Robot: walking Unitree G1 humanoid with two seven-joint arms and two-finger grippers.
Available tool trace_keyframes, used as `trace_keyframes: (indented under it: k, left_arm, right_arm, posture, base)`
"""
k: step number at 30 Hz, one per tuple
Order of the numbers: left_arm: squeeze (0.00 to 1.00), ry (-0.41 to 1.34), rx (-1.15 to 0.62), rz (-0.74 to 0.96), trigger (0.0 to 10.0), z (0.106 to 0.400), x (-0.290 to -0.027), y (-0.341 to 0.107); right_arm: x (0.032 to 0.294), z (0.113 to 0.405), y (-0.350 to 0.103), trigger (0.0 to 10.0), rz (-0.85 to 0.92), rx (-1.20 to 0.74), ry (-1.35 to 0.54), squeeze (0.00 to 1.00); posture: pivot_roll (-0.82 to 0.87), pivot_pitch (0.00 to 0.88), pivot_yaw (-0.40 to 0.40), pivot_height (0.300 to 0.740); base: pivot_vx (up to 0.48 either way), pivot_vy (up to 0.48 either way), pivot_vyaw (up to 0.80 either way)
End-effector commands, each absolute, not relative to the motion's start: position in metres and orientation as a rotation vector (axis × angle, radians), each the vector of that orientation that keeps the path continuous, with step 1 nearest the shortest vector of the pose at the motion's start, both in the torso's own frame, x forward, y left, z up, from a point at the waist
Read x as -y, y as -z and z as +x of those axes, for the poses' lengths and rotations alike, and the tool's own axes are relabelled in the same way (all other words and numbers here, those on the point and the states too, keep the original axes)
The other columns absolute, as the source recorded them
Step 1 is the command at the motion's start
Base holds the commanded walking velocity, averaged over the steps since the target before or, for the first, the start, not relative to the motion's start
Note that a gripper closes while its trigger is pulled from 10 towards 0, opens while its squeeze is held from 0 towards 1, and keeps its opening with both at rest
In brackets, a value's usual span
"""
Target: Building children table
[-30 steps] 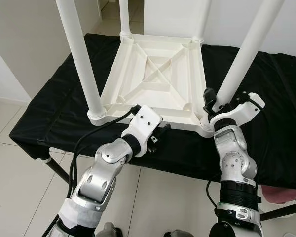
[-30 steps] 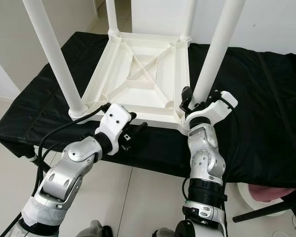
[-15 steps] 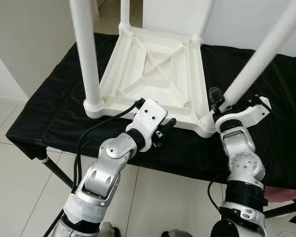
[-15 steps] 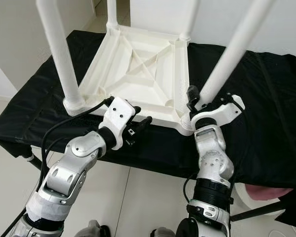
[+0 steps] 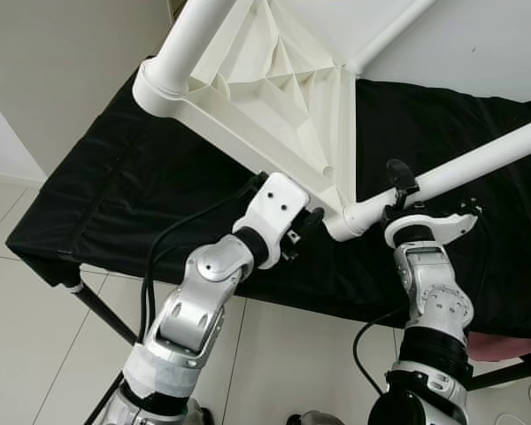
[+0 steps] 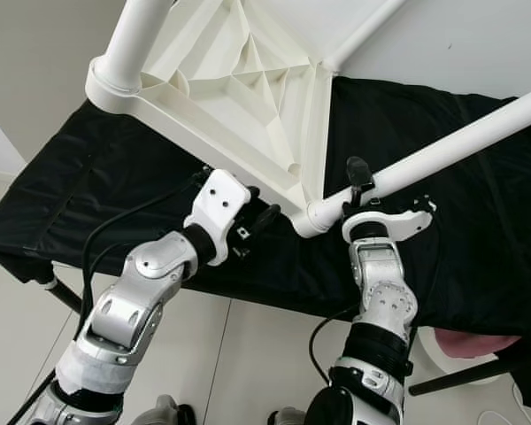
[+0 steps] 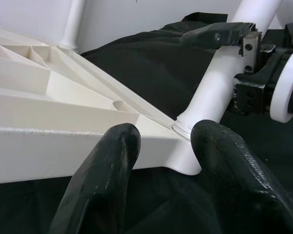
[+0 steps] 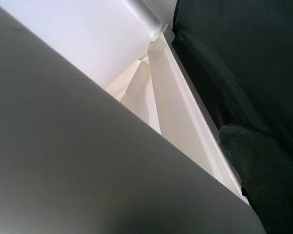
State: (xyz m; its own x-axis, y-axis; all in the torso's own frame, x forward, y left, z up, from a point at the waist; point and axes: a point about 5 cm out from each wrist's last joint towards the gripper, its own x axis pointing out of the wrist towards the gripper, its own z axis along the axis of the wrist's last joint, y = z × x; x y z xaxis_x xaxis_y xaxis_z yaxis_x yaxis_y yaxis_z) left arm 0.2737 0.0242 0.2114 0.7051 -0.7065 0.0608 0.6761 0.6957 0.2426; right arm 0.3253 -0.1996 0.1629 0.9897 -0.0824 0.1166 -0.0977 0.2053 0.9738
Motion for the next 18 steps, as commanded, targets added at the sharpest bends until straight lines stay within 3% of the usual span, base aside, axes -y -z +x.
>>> trace_keyframes:
  k: [1, 8, 11, 18]
  left_arm:
    - [0.00, 0.686, 0.151, 0.204, 10.0, 0.277, -0.025, -0.212]
    - [0.00, 0.678, 0.153, 0.201, 10.0, 0.277, -0.024, -0.213]
    - [0.00, 0.668, 0.146, 0.194, 10.0, 0.276, -0.024, -0.212]
    - [0.00, 0.657, 0.129, 0.190, 10.0, 0.276, -0.025, -0.209]
  right_arm:
    - [0.188, 0.325, -0.132, 10.0, 1.479, 0.048, 0.013, 0.00]
    - [0.180, 0.323, -0.120, 10.0, 1.474, 0.040, -0.054, 0.00]
    - [0.177, 0.312, -0.088, 10.0, 1.522, -0.020, -0.015, 0.00]
    - [0.193, 0.302, -0.062, 10.0, 1.652, 0.004, 0.090, 0.00]
  posture:
    - [-0.06, 0.103, 0.016, 0.740]
    - [-0.05, 0.108, 0.008, 0.740]
    - [-0.04, 0.111, 0.007, 0.740]
    - [-0.04, 0.115, 0.012, 0.740]
  base:
    - [0.000, 0.000, 0.00]
    - [0.000, 0.000, 0.00]
    - [0.000, 0.000, 0.00]
    - [0.000, 0.000, 0.00]
